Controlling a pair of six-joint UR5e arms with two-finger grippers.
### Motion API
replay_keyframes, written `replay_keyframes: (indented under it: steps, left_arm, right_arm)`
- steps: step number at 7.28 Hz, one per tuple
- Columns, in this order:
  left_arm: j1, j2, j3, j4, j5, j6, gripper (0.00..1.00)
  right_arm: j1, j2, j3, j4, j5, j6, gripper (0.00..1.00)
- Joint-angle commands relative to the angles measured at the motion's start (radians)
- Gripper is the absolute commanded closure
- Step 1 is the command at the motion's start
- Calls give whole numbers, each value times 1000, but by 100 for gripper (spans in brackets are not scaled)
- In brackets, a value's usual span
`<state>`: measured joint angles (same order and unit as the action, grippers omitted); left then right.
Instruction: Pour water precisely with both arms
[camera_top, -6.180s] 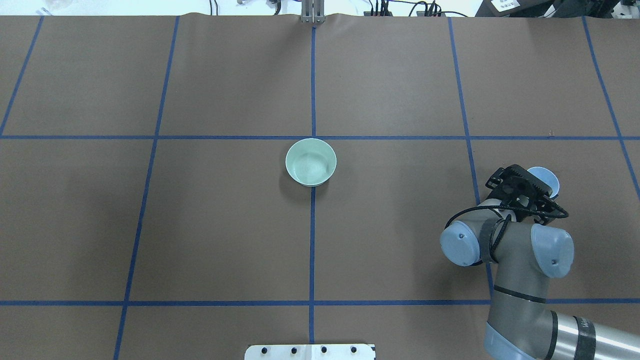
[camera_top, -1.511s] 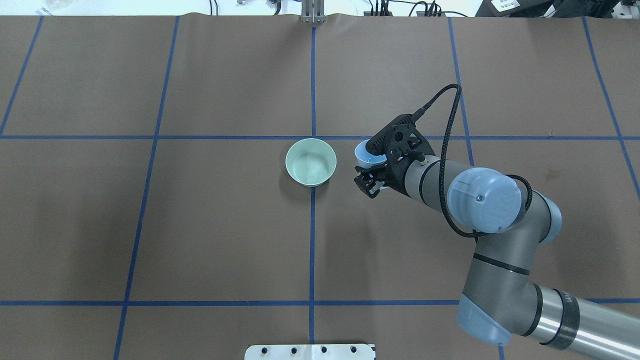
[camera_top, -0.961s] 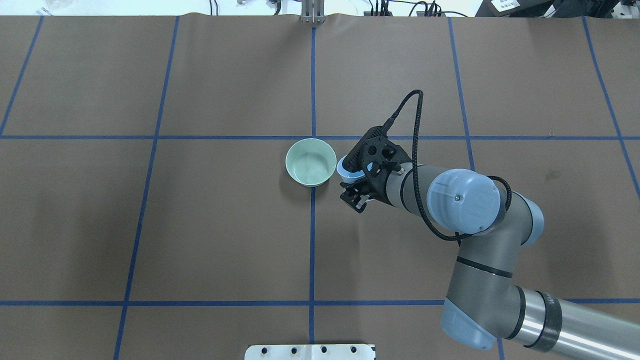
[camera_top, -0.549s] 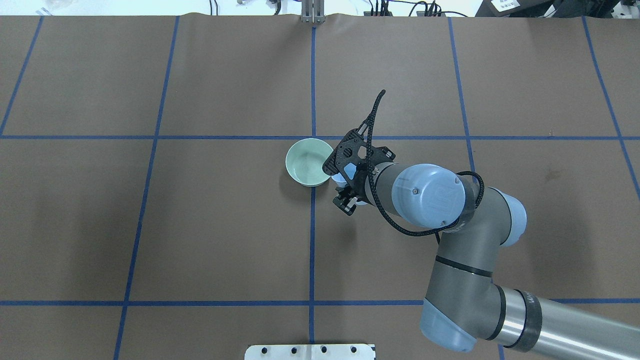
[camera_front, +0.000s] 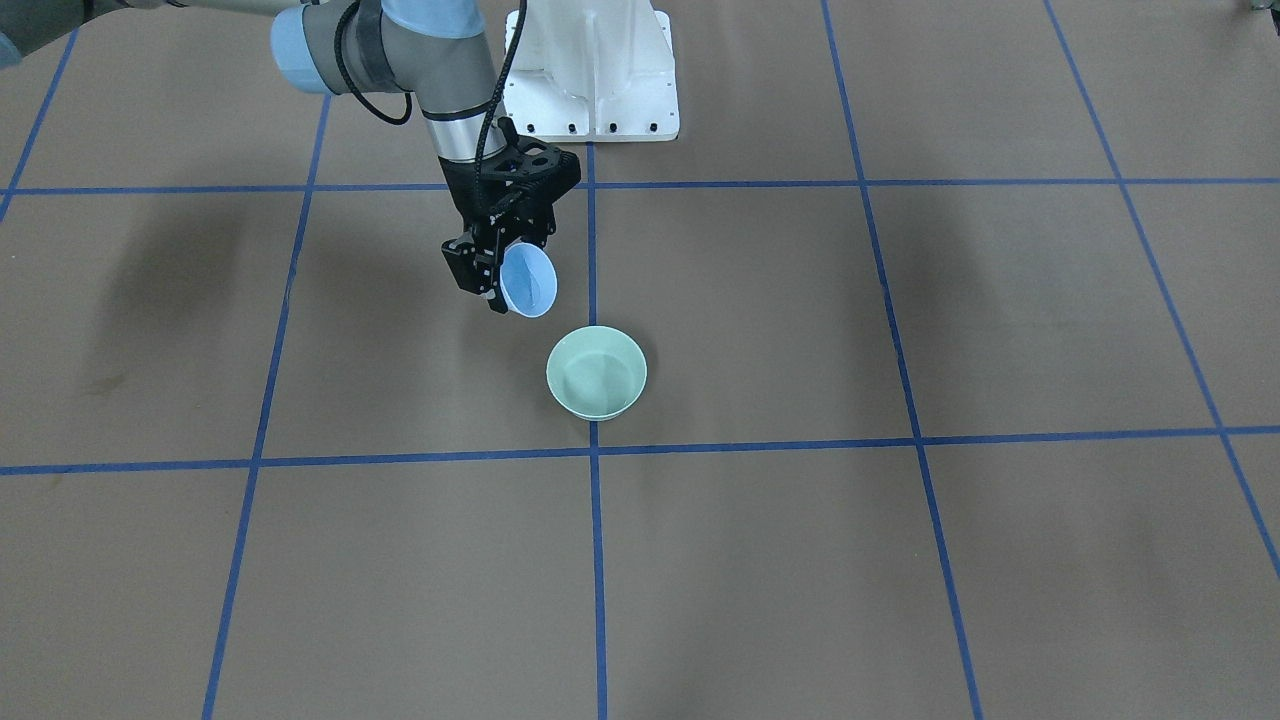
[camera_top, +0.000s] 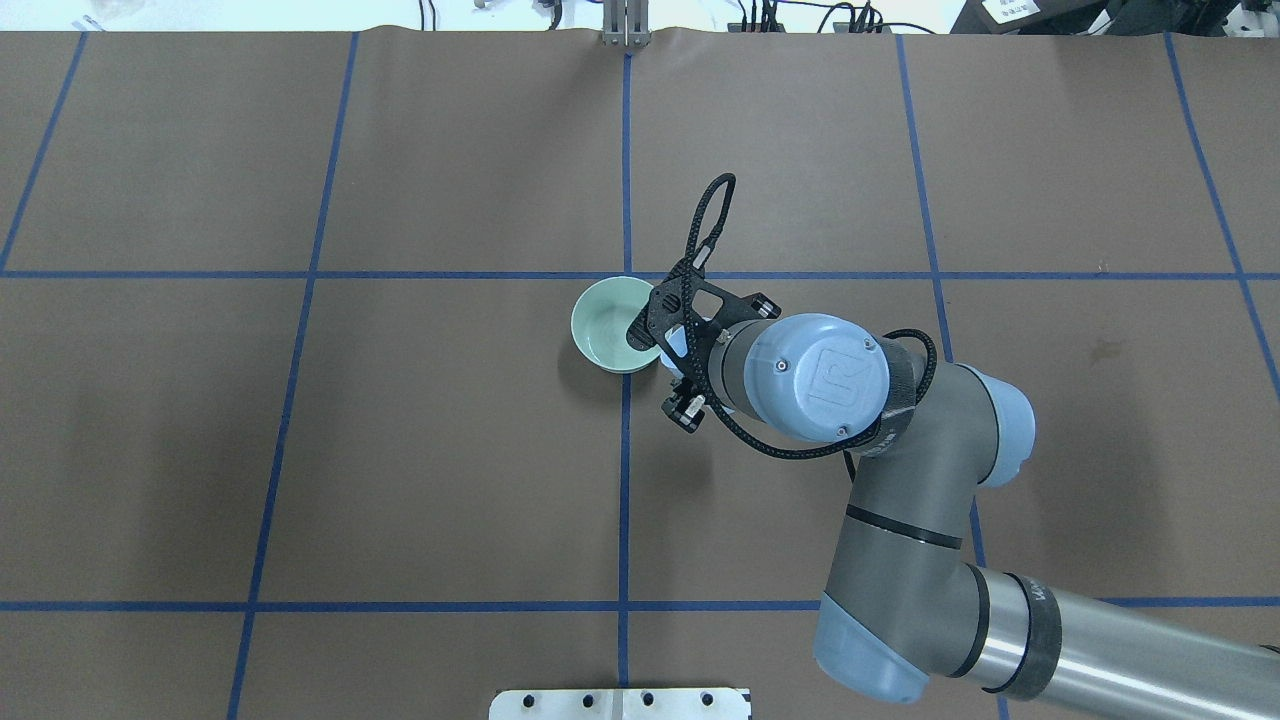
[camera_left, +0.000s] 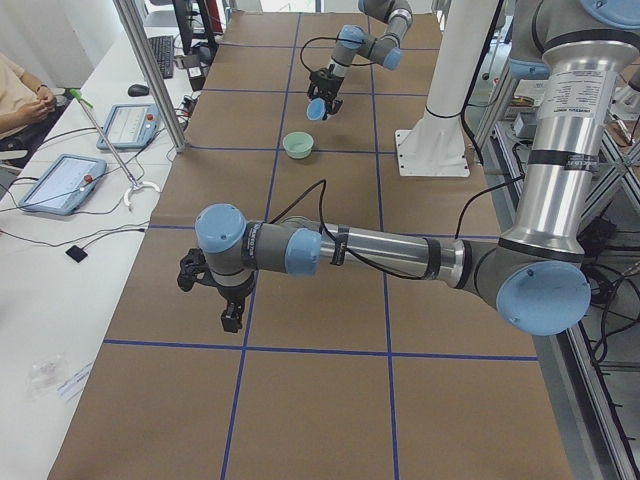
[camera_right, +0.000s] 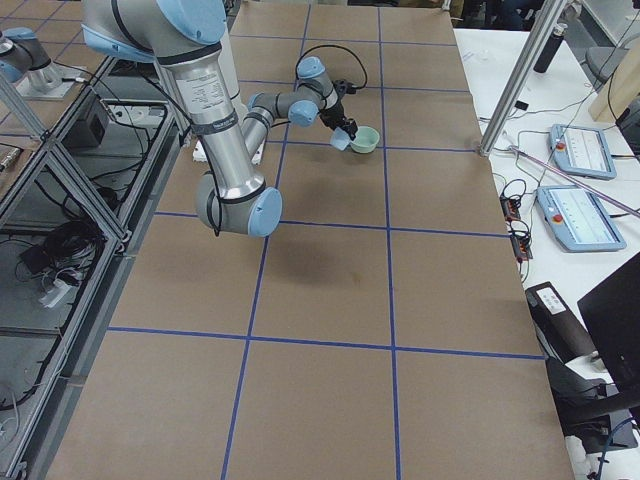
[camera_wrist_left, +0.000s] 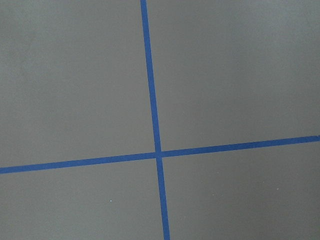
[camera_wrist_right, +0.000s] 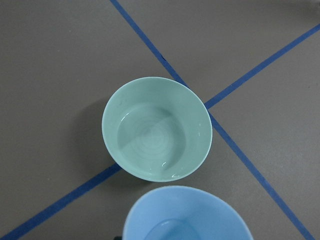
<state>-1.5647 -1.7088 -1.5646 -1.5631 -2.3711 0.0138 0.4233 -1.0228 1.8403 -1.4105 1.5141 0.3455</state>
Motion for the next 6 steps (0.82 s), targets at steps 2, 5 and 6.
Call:
replay_keyframes:
  steps: [2,5,6]
  left_arm:
    - [0,0,-2,0,0,0,0]
    - [0,2,-2,2,-43,0,0]
    - [0,2,0,2,-43,0,0]
  right_arm:
    - [3,64,-47,-30,1,9,100]
    - [22,110,-109,-28,5,7,100]
    - [35,137,-152,-28,36,7,100]
